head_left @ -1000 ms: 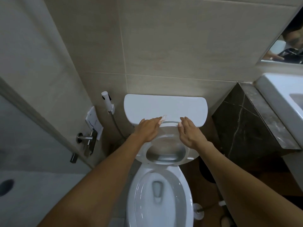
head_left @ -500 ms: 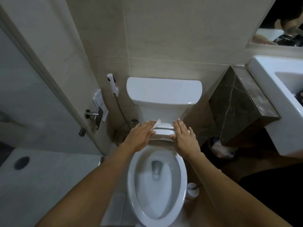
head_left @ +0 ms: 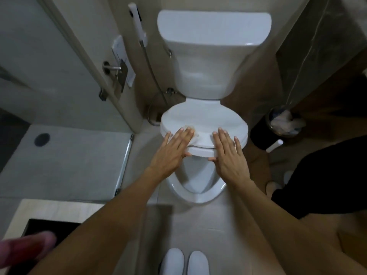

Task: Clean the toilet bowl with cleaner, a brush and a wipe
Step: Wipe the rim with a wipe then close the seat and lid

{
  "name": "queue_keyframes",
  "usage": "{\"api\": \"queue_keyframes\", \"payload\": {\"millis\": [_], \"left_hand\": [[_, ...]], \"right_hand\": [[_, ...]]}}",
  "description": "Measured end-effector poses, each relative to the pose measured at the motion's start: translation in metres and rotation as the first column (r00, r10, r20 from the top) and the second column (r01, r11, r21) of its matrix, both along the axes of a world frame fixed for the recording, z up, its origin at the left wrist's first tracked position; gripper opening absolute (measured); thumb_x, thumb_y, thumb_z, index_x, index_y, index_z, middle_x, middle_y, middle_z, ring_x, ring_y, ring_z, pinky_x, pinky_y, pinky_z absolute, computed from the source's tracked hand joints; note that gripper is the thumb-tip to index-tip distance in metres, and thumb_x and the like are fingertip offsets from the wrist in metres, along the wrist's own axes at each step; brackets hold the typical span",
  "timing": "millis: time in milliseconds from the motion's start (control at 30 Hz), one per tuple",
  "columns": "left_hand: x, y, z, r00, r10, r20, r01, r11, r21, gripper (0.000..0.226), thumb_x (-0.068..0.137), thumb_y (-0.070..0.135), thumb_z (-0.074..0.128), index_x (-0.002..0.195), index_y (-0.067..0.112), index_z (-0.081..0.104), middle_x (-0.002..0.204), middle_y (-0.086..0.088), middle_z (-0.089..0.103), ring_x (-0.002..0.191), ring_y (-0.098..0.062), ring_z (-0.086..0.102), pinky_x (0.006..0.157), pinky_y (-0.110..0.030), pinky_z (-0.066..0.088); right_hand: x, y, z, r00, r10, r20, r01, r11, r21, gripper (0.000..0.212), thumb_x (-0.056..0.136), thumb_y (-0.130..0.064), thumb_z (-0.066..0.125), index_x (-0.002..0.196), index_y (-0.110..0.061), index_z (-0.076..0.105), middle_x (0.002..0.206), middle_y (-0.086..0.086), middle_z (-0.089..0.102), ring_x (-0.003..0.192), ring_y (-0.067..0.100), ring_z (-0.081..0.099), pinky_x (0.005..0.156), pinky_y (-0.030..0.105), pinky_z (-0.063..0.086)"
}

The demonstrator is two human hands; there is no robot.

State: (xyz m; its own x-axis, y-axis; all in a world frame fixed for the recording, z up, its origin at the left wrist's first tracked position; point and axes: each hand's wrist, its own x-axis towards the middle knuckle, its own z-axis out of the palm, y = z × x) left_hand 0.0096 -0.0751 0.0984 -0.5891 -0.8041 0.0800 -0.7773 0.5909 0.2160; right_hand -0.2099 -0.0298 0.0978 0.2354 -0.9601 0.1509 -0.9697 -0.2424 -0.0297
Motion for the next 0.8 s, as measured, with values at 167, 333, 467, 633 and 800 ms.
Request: {"api": "queue_keyframes", "payload": {"millis": [167, 333, 467, 633, 800], "left_hand": [[0.006, 0.033, -0.052, 0.997, -0.030, 0.077, 0.047, 0.972, -0.231, 0.060, 0.092, 0.034, 0.034, 0.144, 0.007, 0.024, 0.148, -0.011, 0.039, 0.138, -0.023, 0.028, 0.106, -0.054, 0.032], [0.012, 0.057, -0.112, 0.998, -0.061, -0.020, 0.053, 0.957, -0.286, 0.072, 0.094, 0.032, 0.042, 0.152, 0.013, 0.003, 0.155, -0.008, 0.022, 0.144, -0.023, 0.019, 0.112, -0.055, 0.024], [0.018, 0.073, -0.158, 0.996, -0.074, 0.044, 0.085, 0.934, -0.348, 0.073, 0.097, 0.037, 0.041, 0.152, 0.012, 0.002, 0.158, -0.004, 0.013, 0.146, -0.017, 0.007, 0.112, -0.054, 0.020], [0.020, 0.084, -0.209, 0.994, -0.091, 0.059, 0.107, 0.903, -0.415, 0.063, 0.101, 0.043, 0.022, 0.152, 0.012, 0.000, 0.160, -0.003, -0.004, 0.147, -0.016, -0.001, 0.113, -0.052, 0.012], [0.021, 0.095, -0.254, 0.995, -0.085, 0.051, 0.099, 0.886, -0.452, 0.068, 0.099, 0.041, 0.035, 0.152, 0.012, 0.004, 0.160, -0.003, -0.007, 0.147, -0.017, 0.002, 0.114, -0.053, 0.011]], "right_hand": [[0.006, 0.036, -0.057, 0.996, -0.020, -0.083, 0.012, 0.996, -0.090, 0.068, 0.096, -0.050, 0.027, 0.148, -0.006, 0.023, 0.154, 0.016, 0.029, 0.143, 0.030, 0.028, 0.117, 0.047, 0.012], [0.011, 0.059, -0.109, 0.999, -0.005, -0.040, -0.002, 0.986, -0.166, 0.063, 0.102, -0.048, 0.015, 0.149, -0.008, 0.021, 0.154, 0.017, 0.028, 0.143, 0.030, 0.023, 0.117, 0.046, 0.009], [0.008, 0.080, -0.158, 0.990, 0.065, -0.123, -0.092, 0.969, -0.230, 0.066, 0.099, -0.040, 0.038, 0.151, -0.010, 0.011, 0.156, 0.016, 0.014, 0.144, 0.028, 0.018, 0.118, 0.046, 0.008], [0.006, 0.090, -0.213, 0.989, 0.097, -0.114, -0.126, 0.952, -0.280, 0.061, 0.102, -0.042, 0.030, 0.150, -0.010, 0.012, 0.156, 0.014, 0.008, 0.144, 0.028, 0.015, 0.118, 0.048, 0.007], [0.008, 0.099, -0.260, 0.993, 0.092, -0.079, -0.112, 0.940, -0.321, 0.059, 0.101, -0.037, 0.038, 0.149, -0.011, 0.016, 0.154, 0.016, 0.012, 0.145, 0.027, 0.015, 0.118, 0.049, 0.008]]}}
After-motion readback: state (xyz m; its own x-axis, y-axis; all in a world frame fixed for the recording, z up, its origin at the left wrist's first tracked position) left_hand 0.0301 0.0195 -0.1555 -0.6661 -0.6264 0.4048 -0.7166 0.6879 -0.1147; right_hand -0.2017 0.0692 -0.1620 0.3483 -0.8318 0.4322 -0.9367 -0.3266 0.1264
